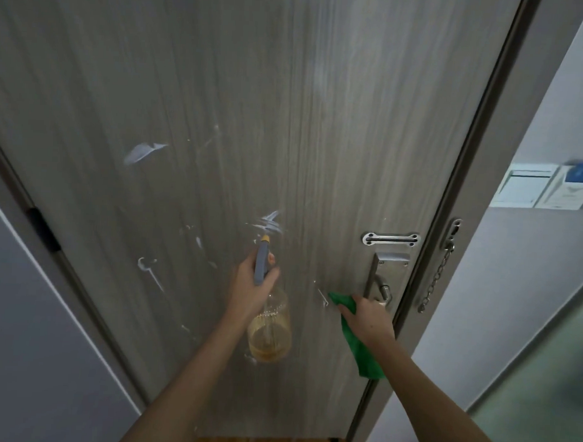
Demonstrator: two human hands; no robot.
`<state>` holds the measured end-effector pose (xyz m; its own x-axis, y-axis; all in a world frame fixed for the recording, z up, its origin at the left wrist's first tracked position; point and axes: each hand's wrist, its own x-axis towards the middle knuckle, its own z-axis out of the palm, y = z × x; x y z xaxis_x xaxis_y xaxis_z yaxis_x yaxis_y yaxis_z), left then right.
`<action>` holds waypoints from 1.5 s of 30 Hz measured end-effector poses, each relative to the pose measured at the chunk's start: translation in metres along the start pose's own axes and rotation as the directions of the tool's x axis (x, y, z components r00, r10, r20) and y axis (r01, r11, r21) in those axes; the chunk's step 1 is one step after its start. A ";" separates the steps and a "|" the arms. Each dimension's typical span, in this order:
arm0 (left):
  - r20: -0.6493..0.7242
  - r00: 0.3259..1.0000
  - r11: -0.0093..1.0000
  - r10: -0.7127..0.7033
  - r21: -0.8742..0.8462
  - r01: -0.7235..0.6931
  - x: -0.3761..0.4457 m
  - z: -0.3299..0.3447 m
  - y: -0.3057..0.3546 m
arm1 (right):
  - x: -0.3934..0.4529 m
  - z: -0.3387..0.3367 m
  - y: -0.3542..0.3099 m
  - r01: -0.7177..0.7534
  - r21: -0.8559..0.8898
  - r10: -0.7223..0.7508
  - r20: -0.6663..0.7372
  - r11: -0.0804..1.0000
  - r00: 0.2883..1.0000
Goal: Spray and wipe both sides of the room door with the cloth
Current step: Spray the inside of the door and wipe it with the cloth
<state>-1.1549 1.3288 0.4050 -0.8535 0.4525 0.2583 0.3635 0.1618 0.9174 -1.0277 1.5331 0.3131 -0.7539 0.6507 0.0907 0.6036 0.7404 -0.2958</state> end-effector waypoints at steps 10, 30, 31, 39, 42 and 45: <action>-0.165 0.986 0.993 0.034 0.120 -0.014 -0.011 0.010 -0.008 | 0.004 -0.003 0.005 0.011 -0.006 -0.011 0.029 1.000 1.000; -0.200 0.979 0.997 0.041 0.074 -0.026 -0.014 0.009 -0.008 | 0.003 -0.025 -0.001 0.028 0.140 -0.025 -0.025 0.990 0.999; -0.206 0.977 0.998 0.046 0.040 -0.038 -0.011 0.005 -0.003 | 0.004 -0.033 -0.007 0.042 0.167 -0.032 -0.067 0.985 0.997; -0.320 0.939 0.983 0.127 -0.084 -0.162 0.011 -0.052 0.035 | 0.026 -0.129 -0.096 0.289 0.186 -0.191 -0.416 0.939 0.889; -0.353 0.922 0.979 0.162 -0.061 -0.196 0.018 -0.080 0.037 | 0.029 -0.152 -0.133 0.362 0.211 -0.222 -0.490 0.908 0.843; -0.391 0.902 0.978 0.181 -0.026 -0.208 0.021 -0.106 0.034 | 0.025 -0.161 -0.164 0.444 0.254 -0.247 -0.554 0.859 0.795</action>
<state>-1.1993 1.2511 0.4739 -0.8503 0.0949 0.5177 0.5230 0.0418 0.8513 -1.1036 1.4548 0.5166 -0.6045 0.4275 0.6722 0.1173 0.8824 -0.4557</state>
